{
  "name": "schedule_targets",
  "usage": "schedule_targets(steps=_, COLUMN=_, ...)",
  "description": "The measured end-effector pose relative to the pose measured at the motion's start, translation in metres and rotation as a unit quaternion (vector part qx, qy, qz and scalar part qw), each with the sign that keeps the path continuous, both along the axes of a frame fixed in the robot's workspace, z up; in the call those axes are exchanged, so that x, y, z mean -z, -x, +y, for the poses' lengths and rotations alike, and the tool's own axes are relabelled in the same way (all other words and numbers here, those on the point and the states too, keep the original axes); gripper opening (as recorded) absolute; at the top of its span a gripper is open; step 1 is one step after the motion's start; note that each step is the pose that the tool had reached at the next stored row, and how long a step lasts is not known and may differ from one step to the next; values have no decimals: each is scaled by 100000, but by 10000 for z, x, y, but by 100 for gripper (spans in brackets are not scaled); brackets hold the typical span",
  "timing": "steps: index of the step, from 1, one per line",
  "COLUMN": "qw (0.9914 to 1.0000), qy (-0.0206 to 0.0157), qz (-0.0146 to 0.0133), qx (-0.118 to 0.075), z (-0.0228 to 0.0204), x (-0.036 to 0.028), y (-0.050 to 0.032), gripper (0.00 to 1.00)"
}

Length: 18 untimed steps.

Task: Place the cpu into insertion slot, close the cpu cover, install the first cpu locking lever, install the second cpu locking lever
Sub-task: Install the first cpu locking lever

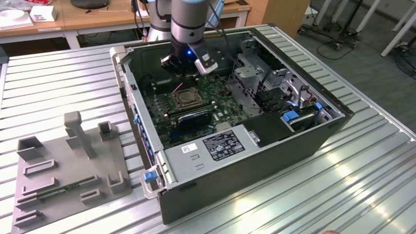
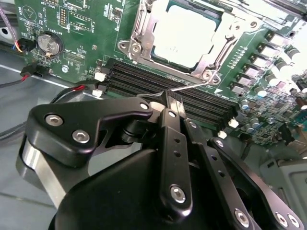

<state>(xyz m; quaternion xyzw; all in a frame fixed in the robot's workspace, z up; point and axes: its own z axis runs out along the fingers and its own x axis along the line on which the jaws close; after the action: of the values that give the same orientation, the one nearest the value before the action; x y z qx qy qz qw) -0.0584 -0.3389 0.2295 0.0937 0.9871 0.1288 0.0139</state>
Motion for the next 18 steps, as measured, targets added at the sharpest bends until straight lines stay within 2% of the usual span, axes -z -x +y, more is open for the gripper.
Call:
schedule_targets(steps=4, qw=99999, qy=-318, qz=-289, qx=10, z=1, x=27, y=14, gripper=11)
schedule_targets(steps=8, qw=99998, qy=-517, qz=-440, qx=12, z=11, x=45, y=42, gripper=11)
schedule_targets(steps=12, qw=99989, qy=-1261, qz=-799, qx=6, z=24, x=61, y=46, gripper=11)
schedule_targets(steps=18, qw=99975, qy=-1895, qz=-1214, qx=9, z=28, x=95, y=52, gripper=11)
